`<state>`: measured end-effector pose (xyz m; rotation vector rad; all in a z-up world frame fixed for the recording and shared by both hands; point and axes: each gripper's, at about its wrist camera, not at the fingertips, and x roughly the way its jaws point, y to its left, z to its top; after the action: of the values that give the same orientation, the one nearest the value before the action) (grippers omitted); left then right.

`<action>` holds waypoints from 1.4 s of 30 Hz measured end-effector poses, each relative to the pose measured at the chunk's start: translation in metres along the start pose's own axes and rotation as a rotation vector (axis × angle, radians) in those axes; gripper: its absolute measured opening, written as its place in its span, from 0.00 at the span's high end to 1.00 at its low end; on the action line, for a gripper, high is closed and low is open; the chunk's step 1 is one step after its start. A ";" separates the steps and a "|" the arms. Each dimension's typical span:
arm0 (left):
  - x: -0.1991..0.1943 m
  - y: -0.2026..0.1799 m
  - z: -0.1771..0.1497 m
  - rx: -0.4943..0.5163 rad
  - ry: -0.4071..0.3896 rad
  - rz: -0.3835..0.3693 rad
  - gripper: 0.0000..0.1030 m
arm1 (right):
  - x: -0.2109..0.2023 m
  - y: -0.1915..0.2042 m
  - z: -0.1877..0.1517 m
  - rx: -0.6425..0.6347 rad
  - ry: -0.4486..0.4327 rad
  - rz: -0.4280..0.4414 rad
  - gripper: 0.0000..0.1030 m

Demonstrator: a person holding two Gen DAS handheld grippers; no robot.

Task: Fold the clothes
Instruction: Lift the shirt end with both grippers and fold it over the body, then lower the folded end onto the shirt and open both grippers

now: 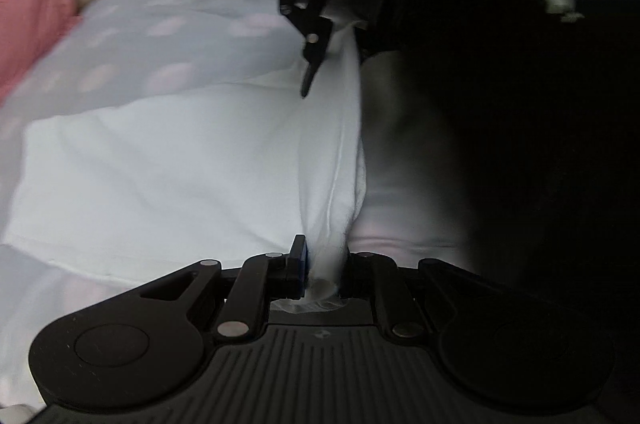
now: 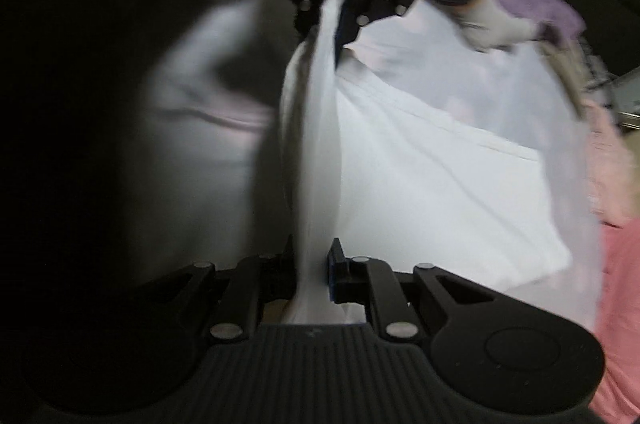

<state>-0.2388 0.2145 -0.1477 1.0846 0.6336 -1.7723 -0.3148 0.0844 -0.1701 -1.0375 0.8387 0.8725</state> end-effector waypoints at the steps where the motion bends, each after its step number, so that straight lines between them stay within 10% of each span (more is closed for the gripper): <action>1: -0.003 0.002 0.001 -0.008 -0.006 -0.024 0.90 | -0.006 -0.004 0.003 0.011 0.003 0.037 0.86; 18: -0.088 0.256 0.009 -0.391 -0.292 -0.293 0.91 | -0.028 -0.305 -0.010 0.324 0.066 0.651 0.86; 42: 0.021 0.440 -0.080 -0.784 -0.258 -0.294 0.91 | 0.183 -0.475 -0.034 0.411 0.268 0.775 0.81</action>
<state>0.1857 0.0779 -0.1869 0.2311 1.2297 -1.6241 0.1809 -0.0353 -0.1738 -0.4510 1.6269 1.1434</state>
